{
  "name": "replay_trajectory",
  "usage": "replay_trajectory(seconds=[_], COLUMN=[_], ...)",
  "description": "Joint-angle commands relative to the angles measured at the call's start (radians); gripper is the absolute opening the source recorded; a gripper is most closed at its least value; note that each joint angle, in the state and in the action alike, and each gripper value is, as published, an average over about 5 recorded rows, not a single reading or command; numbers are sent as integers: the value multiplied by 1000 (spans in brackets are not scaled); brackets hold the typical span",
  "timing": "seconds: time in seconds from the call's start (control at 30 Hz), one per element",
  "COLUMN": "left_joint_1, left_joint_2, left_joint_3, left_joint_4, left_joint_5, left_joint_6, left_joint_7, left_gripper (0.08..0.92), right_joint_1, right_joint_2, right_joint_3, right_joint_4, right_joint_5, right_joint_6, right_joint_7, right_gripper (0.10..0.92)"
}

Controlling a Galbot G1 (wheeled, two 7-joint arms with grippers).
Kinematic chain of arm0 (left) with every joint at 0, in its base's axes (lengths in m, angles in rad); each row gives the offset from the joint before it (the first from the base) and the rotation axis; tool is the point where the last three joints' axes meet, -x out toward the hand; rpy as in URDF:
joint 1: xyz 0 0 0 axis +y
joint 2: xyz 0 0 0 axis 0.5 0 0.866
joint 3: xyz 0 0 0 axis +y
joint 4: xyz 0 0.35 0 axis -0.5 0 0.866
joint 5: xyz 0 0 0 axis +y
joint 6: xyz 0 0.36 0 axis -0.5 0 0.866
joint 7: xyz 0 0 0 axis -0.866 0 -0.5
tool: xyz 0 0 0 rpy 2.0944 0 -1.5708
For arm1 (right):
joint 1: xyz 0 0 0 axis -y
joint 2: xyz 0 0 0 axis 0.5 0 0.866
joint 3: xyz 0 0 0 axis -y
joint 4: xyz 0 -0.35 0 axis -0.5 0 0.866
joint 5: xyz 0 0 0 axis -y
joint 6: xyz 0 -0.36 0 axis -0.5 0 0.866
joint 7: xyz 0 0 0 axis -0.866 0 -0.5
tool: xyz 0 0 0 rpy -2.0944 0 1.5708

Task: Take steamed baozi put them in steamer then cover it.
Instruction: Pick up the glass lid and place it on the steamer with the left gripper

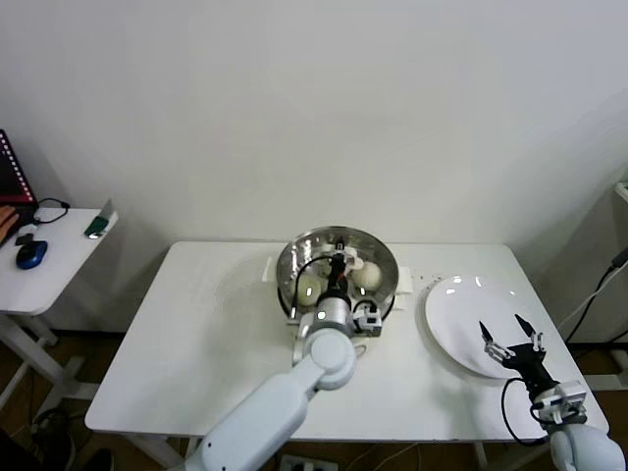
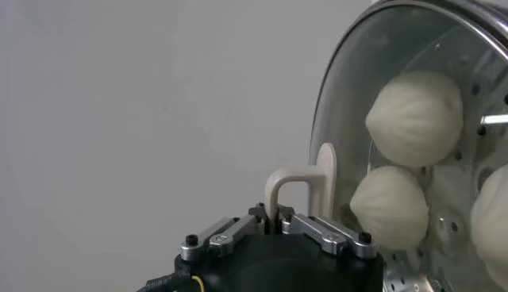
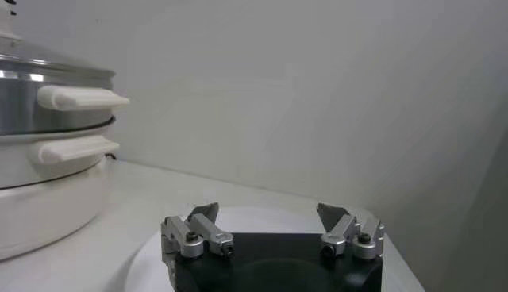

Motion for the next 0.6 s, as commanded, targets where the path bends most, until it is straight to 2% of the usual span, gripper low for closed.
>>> replay_trajectory(seconds=[0.03, 0.37, 0.47, 0.6], left_joint_1=[-1, 1, 2, 5], left_joint_2=[-3, 8, 28, 64], left_joint_3=[4, 5, 11, 23], left_joint_4=[16, -30, -77, -154], left_joint_5=[-9, -50, -58, -67], left_joint_6=[49, 49, 49, 49], left_joint_7=[-10, 14, 22, 41], left_gripper=[150, 158, 216, 336], right_joint_1=[2, 2, 4, 8], right_joint_2=[1, 0, 0, -2], right_joint_3=[2, 9, 11, 10], right_joint_4=[-4, -3, -4, -10], right_joint_5=[-1, 5, 17, 16], right_joint_6=[2, -14, -30, -42], right_joint_7=[-2, -18, -14, -11], right_gripper=[823, 823, 823, 823])
